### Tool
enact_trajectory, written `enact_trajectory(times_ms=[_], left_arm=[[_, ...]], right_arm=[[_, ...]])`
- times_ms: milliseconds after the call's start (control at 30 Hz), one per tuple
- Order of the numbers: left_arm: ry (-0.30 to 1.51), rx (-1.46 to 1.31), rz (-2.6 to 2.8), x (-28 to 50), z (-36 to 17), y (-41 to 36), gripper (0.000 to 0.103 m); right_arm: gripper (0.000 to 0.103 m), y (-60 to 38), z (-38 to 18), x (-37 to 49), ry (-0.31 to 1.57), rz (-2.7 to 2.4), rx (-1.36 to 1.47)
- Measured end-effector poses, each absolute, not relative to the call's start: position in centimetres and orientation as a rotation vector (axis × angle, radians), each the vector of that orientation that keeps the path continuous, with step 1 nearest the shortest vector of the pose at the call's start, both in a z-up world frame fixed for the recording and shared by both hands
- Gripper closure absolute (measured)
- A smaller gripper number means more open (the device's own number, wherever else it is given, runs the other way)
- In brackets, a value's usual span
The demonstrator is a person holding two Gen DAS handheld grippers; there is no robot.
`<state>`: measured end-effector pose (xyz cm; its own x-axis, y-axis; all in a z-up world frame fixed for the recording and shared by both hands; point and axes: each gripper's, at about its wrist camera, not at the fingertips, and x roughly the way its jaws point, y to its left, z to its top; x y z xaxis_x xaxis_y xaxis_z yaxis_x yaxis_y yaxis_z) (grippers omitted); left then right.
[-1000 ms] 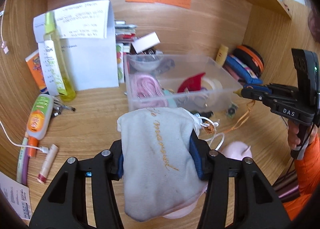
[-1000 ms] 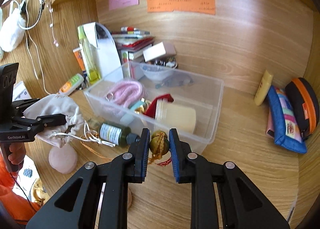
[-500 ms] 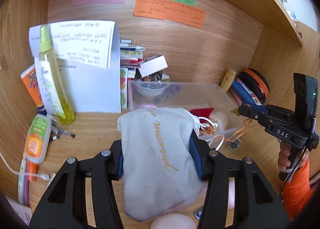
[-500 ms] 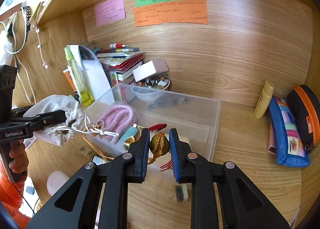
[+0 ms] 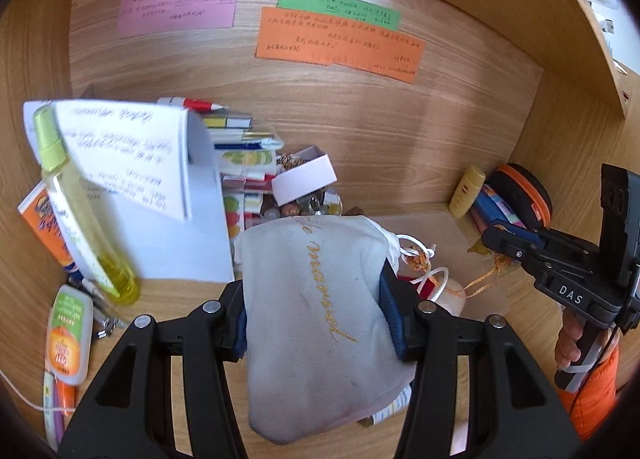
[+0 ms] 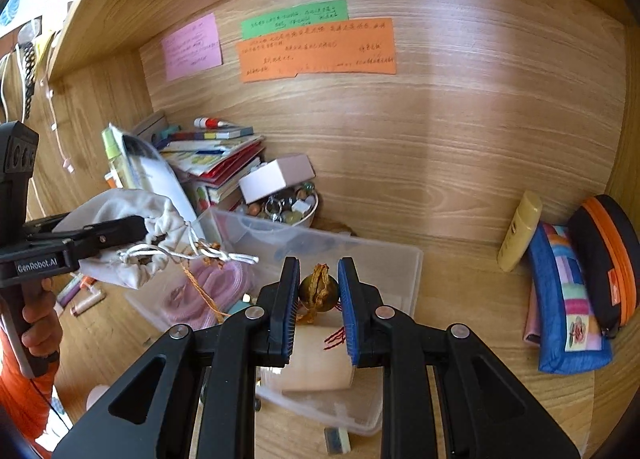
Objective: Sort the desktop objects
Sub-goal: 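Carry the cloth pouch and gourd charm into the clear box and release both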
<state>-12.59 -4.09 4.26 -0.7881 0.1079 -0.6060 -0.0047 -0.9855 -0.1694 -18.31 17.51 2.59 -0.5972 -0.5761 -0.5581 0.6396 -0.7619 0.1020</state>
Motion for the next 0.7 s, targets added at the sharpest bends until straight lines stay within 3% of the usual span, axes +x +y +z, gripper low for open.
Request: enact_trajectory(times_ms=[700], left_arm=[[-0.197,-1.185,2.834,-17.3,-1.5,-2.6,0.052]], right_arm=[[0.085,16.5,-2.5,-22.0,0.143,-2.288,0.939]])
